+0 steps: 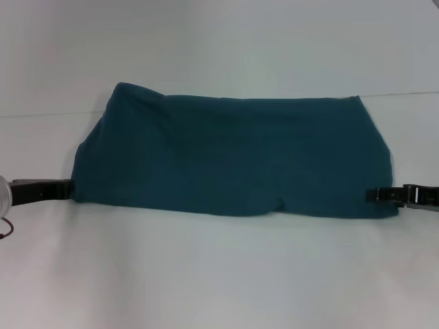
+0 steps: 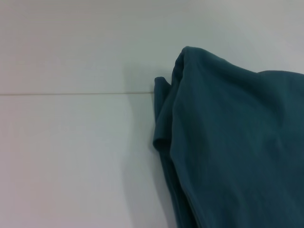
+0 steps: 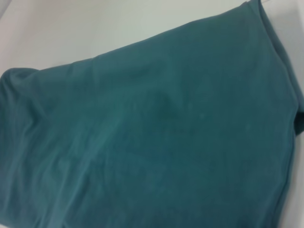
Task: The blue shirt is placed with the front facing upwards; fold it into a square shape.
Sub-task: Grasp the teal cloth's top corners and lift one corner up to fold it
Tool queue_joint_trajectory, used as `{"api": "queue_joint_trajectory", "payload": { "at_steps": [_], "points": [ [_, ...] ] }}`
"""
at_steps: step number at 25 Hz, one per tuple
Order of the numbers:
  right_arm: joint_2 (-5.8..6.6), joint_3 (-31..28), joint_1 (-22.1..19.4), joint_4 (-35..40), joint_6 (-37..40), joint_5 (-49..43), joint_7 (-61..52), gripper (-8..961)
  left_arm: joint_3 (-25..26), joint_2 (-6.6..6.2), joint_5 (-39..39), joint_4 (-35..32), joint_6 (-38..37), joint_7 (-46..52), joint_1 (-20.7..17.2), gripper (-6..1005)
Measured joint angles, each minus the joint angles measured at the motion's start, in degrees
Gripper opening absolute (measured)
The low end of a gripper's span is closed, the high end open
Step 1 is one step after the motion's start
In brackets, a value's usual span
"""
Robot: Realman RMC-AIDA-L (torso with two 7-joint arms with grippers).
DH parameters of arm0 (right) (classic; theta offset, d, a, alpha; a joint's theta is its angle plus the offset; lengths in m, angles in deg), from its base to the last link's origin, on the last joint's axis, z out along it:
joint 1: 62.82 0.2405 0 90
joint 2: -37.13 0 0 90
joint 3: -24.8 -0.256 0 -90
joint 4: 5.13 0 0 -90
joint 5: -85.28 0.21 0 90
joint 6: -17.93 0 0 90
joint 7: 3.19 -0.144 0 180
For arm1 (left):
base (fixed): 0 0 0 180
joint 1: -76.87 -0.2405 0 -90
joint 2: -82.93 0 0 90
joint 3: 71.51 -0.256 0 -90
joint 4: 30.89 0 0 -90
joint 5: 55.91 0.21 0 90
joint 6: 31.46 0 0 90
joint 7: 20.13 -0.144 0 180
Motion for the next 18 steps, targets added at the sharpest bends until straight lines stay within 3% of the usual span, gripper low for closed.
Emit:
{"api": "queue_joint_trajectory", "payload": {
  "at_steps": [2, 8, 13, 18],
  "points": [
    [-0.02, 0.01, 0.10, -0.01, -0.38, -0.09, -0.21, 857, 0.00, 0.00, 0.00, 0.01, 0.01, 0.00, 0.06, 1],
    [-0.05, 0.01, 0.23, -0.12, -1.21, -0.26, -1.67, 660, 0.01, 0.00, 0.00, -0.13, 0.05, 0.00, 0.09, 0],
    [-0.05, 0.01, 0.23, -0.12, -1.31, -0.30, -1.89, 412, 0.01, 0.00, 0.00, -0.14, 0.10, 0.00, 0.09, 0],
    [-0.04, 0.01, 0.23, -0.12, -1.35, -0.30, -1.99, 278, 0.00, 0.00, 0.00, -0.16, 0.10, 0.00, 0.15, 0]
  ]
}}
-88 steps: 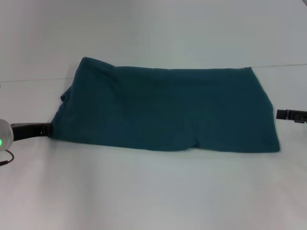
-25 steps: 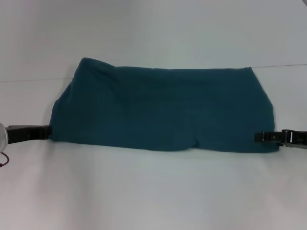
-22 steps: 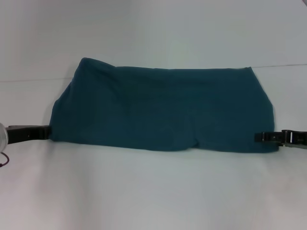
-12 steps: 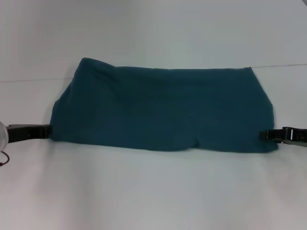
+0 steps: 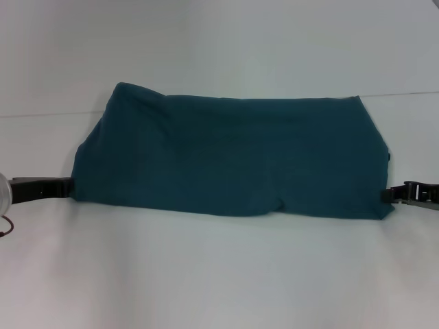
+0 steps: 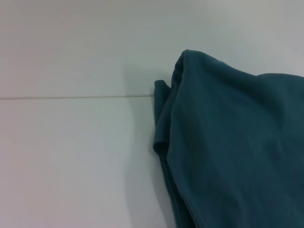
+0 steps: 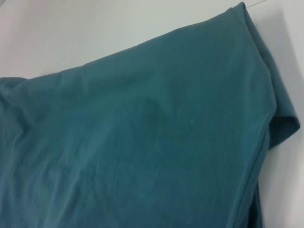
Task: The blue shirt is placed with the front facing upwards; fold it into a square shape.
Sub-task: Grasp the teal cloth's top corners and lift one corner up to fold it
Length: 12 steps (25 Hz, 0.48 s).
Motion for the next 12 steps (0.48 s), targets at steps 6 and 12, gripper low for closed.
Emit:
{"api": "queue_joint_trajectory", "payload": {
  "at_steps": [6, 12],
  "points": [
    [0.08, 0.00, -0.08, 0.01, 0.00, 0.00, -0.03, 102, 0.00, 0.00, 0.00, -0.02, 0.00, 0.00, 0.20, 1],
    [0.11, 0.00, -0.11, 0.02, 0.00, 0.00, -0.05, -1, 0.00, 0.00, 0.00, -0.03, -0.06, 0.00, 0.29, 0]
  ]
}}
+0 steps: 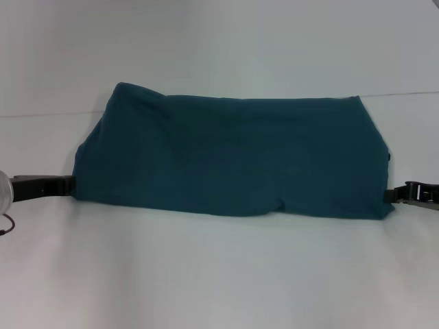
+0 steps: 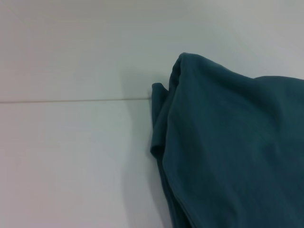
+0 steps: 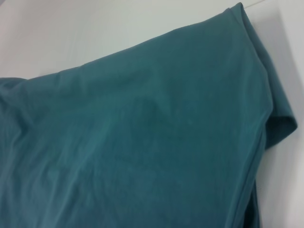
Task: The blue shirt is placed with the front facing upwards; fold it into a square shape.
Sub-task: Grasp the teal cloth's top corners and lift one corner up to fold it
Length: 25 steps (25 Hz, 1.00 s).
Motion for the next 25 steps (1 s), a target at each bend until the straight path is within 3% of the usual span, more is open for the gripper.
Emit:
{"api": "queue_joint_trajectory", "payload": {
  "at_steps": [25],
  "points": [
    [0.75, -0.53, -1.41, 0.73, 0.96, 0.35, 0.79, 0, 0.16, 0.09, -0.33, -2.49, -4.25, 0.63, -1.17, 1]
  ]
}}
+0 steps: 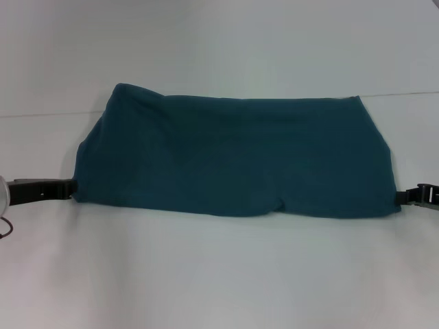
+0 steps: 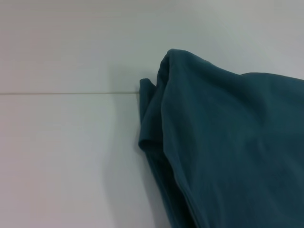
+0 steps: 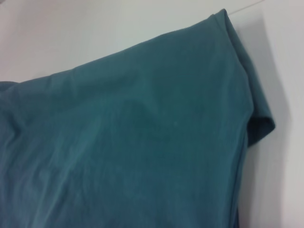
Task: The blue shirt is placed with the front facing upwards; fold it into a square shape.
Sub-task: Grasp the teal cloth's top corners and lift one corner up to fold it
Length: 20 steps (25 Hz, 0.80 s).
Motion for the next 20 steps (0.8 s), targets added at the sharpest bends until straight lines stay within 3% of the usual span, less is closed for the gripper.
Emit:
{"api": "queue_joint_trajectory", "payload": {
  "at_steps": [20],
  "points": [
    [0.09, -0.39, -3.45, 4.39, 7.22, 0.19, 3.52, 0, 0.50, -0.13, -0.03, -7.94, -12.13, 1.56, -3.86, 0]
  ]
}}
